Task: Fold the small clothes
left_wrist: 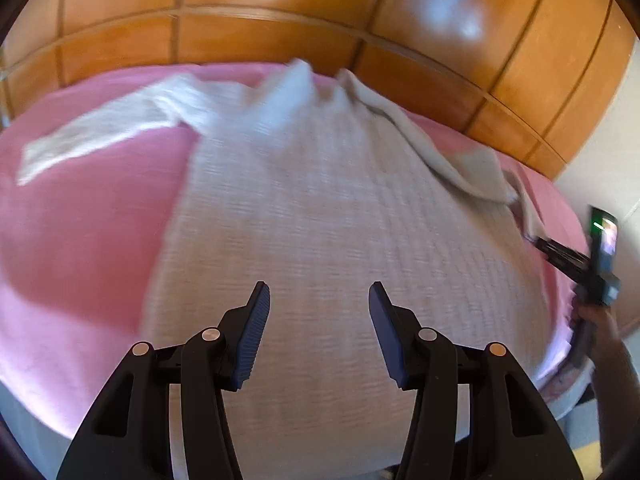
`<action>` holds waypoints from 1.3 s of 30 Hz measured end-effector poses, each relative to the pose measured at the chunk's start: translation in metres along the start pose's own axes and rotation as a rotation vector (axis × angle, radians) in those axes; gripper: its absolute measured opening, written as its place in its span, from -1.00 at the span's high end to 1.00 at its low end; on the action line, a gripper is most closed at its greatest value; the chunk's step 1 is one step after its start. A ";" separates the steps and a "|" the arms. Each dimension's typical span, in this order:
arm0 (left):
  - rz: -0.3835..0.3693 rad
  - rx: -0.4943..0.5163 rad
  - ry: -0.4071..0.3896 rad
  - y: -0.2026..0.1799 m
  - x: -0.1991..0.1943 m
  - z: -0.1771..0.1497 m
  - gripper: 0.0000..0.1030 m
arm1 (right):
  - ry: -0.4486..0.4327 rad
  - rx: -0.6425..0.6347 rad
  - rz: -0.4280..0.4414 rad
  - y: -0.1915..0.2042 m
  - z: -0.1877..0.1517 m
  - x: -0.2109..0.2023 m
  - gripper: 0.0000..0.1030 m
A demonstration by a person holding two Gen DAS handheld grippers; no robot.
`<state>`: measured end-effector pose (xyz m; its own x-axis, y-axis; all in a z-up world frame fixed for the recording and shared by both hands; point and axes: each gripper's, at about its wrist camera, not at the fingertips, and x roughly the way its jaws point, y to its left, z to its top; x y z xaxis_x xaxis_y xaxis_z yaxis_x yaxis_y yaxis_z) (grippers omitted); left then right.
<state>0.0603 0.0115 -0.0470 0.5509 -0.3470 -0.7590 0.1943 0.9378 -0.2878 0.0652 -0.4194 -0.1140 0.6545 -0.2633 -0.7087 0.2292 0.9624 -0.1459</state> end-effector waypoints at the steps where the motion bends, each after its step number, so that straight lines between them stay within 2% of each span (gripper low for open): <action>1: -0.015 0.009 0.011 -0.007 0.005 0.001 0.02 | 0.010 -0.008 -0.022 -0.002 0.003 0.012 0.26; 4: -0.035 0.052 0.033 -0.024 0.017 0.003 0.02 | 0.054 0.000 -0.065 -0.009 0.012 0.044 0.29; 5: -0.040 0.065 0.040 -0.029 0.020 0.005 0.02 | 0.068 0.009 -0.057 -0.014 0.013 0.049 0.39; 6: -0.045 0.082 0.048 -0.037 0.025 0.007 0.02 | 0.079 0.019 -0.044 -0.019 0.016 0.054 0.76; 7: -0.050 0.094 0.054 -0.041 0.029 0.009 0.02 | 0.082 0.017 -0.041 -0.022 0.019 0.052 0.88; 10: -0.072 0.132 0.069 -0.057 0.042 0.017 0.02 | 0.022 0.050 0.025 -0.037 0.028 0.016 0.89; 14: -0.119 0.165 0.095 -0.078 0.067 0.031 0.02 | -0.096 0.122 0.131 -0.067 0.036 -0.065 0.89; 20: -0.198 0.195 0.128 -0.117 0.106 0.056 0.02 | -0.238 0.261 0.207 -0.123 0.036 -0.154 0.89; 25: -0.214 0.249 0.166 -0.146 0.139 0.071 0.02 | -0.276 0.476 0.303 -0.173 0.027 -0.185 0.89; 27: -0.219 0.243 0.181 -0.152 0.152 0.078 0.02 | -0.272 0.548 0.283 -0.194 0.020 -0.185 0.89; 29: -0.231 0.215 0.197 -0.153 0.164 0.087 0.02 | -0.237 0.599 0.217 -0.211 0.011 -0.174 0.89; 31: -0.247 0.186 0.202 -0.153 0.171 0.094 0.02 | -0.171 0.652 0.176 -0.224 -0.002 -0.149 0.89; 32: -0.263 0.159 0.204 -0.153 0.175 0.099 0.02 | -0.124 0.652 0.115 -0.228 -0.009 -0.131 0.89; 34: -0.278 0.125 0.209 -0.152 0.180 0.105 0.02 | -0.048 0.680 0.087 -0.236 -0.019 -0.104 0.89; 37: -0.274 0.089 0.219 -0.149 0.189 0.112 0.02 | 0.027 0.664 0.040 -0.236 -0.031 -0.070 0.75; 39: -0.273 0.075 0.225 -0.150 0.197 0.116 0.02 | 0.047 0.661 0.005 -0.231 -0.036 -0.060 0.10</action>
<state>0.2336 -0.1965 -0.0853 0.2795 -0.5703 -0.7724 0.3732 0.8058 -0.4599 -0.0532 -0.6239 -0.0626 0.6280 -0.2412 -0.7399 0.6298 0.7161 0.3010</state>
